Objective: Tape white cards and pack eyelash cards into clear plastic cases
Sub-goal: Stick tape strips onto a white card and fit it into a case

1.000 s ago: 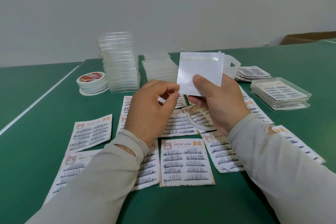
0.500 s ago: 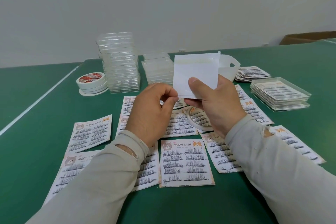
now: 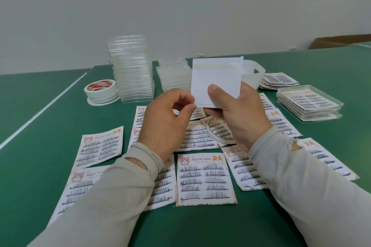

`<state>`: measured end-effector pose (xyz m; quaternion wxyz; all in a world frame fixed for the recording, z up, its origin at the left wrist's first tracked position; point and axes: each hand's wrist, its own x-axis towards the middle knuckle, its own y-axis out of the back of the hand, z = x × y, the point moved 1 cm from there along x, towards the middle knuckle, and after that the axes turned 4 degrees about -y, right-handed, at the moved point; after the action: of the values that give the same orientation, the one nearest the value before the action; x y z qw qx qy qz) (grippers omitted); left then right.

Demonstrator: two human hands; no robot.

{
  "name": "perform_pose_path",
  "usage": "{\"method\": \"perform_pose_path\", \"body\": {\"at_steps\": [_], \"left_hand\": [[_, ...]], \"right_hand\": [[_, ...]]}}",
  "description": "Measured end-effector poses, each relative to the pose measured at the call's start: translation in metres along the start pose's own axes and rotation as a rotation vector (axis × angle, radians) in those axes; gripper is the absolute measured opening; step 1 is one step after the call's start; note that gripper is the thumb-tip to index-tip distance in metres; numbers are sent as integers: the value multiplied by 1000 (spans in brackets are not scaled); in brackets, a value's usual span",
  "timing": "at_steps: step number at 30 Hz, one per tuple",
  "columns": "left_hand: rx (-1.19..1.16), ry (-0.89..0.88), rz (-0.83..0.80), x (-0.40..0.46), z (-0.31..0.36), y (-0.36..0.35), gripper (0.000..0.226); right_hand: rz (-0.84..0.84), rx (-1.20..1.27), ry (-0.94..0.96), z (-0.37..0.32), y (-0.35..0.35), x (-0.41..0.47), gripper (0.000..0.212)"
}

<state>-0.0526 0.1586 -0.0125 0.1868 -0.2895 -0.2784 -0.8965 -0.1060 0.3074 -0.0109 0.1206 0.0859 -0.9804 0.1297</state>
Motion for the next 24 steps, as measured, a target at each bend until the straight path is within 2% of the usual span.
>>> {"method": "perform_pose_path", "body": {"at_steps": [7,14,18,24], "left_hand": [[-83,79,46,0,2,-1,22],[-69,43,55,0,4,0,25],[-77,33,64,-1,3,0,18],[59,-19,17,1,0,0,18]], "right_hand": [[5,42,-17,0,2,2,7],[27,21,-12,0,3,2,8],[19,-20,20,-2,1,1,10],[-5,-88,68,-4,-3,-3,8]]}}
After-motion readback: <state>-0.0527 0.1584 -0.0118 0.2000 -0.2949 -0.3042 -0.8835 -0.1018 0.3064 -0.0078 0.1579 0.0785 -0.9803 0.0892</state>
